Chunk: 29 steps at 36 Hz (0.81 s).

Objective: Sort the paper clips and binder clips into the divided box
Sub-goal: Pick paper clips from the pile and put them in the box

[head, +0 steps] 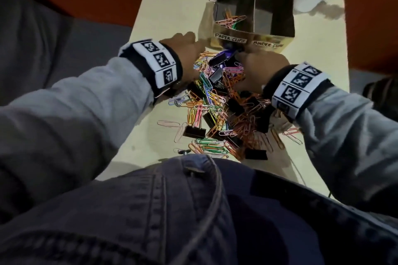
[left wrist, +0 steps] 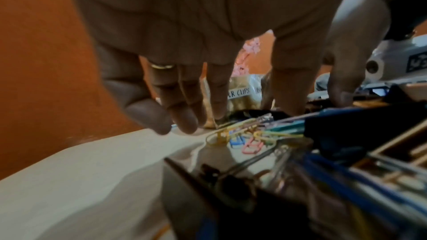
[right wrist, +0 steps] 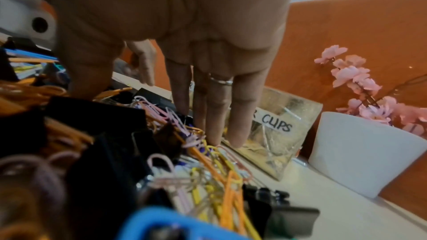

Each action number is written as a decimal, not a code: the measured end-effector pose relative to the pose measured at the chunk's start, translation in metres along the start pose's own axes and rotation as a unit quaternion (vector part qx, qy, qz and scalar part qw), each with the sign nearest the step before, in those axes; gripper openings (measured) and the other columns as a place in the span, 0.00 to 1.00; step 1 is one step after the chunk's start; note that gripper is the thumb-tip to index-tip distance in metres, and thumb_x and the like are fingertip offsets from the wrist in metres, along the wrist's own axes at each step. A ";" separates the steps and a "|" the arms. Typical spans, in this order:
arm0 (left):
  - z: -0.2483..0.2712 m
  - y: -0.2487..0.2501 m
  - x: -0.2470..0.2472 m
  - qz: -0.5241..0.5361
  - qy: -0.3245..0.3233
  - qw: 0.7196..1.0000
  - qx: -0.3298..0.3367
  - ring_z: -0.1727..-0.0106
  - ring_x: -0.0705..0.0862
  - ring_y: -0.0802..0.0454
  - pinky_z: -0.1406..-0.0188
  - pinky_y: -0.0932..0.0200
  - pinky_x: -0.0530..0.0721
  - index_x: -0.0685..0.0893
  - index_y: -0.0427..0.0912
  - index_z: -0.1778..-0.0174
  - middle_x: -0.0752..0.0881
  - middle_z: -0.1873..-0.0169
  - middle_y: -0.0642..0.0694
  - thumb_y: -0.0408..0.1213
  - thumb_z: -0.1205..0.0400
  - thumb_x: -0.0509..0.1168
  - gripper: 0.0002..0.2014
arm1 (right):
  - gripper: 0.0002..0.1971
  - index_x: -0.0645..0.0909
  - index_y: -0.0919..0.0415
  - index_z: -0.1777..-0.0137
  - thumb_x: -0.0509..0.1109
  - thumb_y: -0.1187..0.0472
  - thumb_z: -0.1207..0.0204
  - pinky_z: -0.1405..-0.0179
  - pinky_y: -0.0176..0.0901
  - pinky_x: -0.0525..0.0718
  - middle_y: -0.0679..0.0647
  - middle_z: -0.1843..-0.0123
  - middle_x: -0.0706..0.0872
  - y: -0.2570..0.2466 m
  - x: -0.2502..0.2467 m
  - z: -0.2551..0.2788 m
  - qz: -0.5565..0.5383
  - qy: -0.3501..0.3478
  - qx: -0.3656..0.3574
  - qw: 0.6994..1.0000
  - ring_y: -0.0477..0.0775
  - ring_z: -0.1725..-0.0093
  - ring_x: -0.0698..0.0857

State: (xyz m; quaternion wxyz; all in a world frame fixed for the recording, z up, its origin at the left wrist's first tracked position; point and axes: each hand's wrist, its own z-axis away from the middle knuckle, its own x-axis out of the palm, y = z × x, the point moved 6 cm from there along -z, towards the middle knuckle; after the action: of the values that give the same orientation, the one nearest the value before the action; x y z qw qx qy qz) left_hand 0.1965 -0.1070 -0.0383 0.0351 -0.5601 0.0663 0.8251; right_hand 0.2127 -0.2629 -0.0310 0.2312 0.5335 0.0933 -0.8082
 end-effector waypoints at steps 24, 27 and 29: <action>-0.027 0.034 0.015 0.008 -0.028 0.999 -0.016 0.36 0.79 0.36 0.49 0.52 0.75 0.70 0.38 0.30 0.68 0.29 0.37 0.51 0.19 0.62 0.26 | 0.28 0.77 0.54 0.35 0.71 0.40 0.31 0.54 0.49 0.78 0.56 0.40 0.84 0.002 0.004 0.007 0.027 0.013 0.009 1.000 0.62 0.45 0.84; -0.023 0.036 0.015 0.030 -0.006 0.999 -0.025 0.40 0.81 0.34 0.54 0.49 0.72 0.70 0.36 0.31 0.70 0.32 0.35 0.57 0.20 0.61 0.30 | 0.25 0.74 0.56 0.33 0.69 0.46 0.27 0.56 0.47 0.76 0.58 0.40 0.83 -0.003 0.004 0.007 0.044 0.031 -0.008 0.998 0.63 0.43 0.84; -0.021 0.037 0.014 0.046 0.002 0.999 -0.026 0.44 0.82 0.35 0.51 0.49 0.77 0.71 0.35 0.33 0.72 0.34 0.34 0.56 0.20 0.62 0.30 | 0.22 0.73 0.56 0.33 0.68 0.49 0.25 0.57 0.47 0.74 0.59 0.40 0.84 -0.005 0.004 0.008 0.047 0.037 -0.015 0.998 0.63 0.44 0.84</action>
State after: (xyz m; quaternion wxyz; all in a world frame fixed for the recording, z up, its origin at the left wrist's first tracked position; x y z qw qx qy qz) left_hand 0.2055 -0.1468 -0.0559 -0.0177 -0.5591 0.0712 0.8258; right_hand 0.2026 -0.2627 -0.0323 0.2735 0.5633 0.0882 -0.7747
